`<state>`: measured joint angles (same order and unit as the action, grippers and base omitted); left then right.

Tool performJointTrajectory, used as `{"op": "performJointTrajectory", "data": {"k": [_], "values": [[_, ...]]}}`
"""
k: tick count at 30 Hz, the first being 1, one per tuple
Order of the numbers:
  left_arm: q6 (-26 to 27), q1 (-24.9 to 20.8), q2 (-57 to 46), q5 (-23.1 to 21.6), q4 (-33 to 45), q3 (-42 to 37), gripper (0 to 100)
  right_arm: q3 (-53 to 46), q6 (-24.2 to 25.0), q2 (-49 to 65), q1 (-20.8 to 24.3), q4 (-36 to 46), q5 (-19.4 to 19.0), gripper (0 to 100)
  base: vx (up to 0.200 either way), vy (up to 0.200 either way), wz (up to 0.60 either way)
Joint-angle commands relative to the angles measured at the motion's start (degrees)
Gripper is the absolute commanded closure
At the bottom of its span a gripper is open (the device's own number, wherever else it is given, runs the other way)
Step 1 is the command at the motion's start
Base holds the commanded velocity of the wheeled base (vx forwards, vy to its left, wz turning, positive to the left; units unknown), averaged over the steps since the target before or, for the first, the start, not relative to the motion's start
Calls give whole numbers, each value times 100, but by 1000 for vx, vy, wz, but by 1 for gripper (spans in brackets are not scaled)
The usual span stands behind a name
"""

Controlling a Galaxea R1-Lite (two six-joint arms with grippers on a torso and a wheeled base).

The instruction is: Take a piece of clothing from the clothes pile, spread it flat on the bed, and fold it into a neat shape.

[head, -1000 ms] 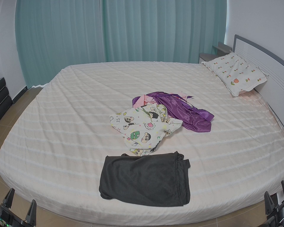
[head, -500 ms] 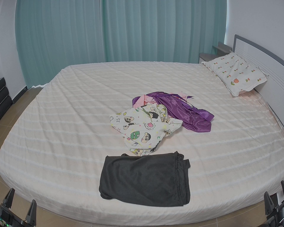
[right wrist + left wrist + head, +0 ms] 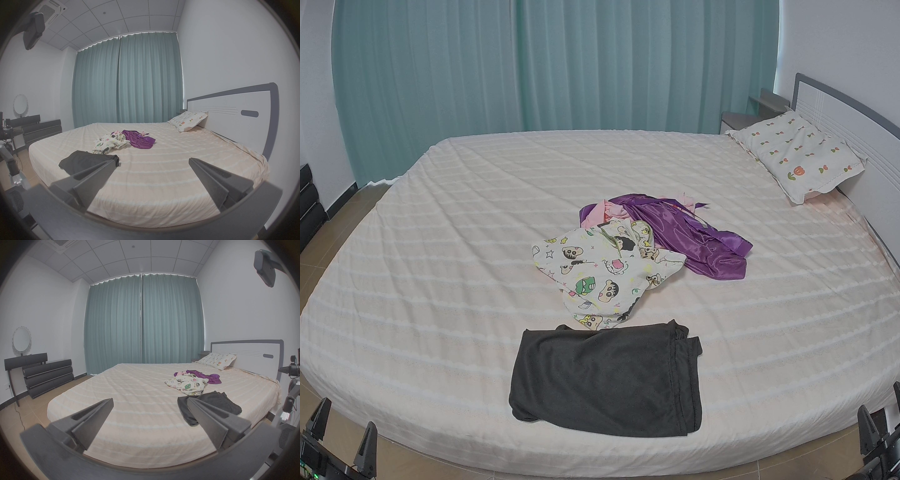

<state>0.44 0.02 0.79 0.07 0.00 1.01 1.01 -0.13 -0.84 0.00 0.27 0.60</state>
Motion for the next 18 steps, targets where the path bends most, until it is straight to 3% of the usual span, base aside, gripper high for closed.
{"op": "performJointTrajectory", "data": {"k": [1, 18], "values": [[0, 6, -53, 1, 0, -92, 0, -101, 5, 84, 0, 0, 2, 0, 0, 0, 0], [-18, 6, -62, 1, -35, -101, 0, -101, 5, 84, 0, 0, 2, 0, 0, 0, 0]]}}
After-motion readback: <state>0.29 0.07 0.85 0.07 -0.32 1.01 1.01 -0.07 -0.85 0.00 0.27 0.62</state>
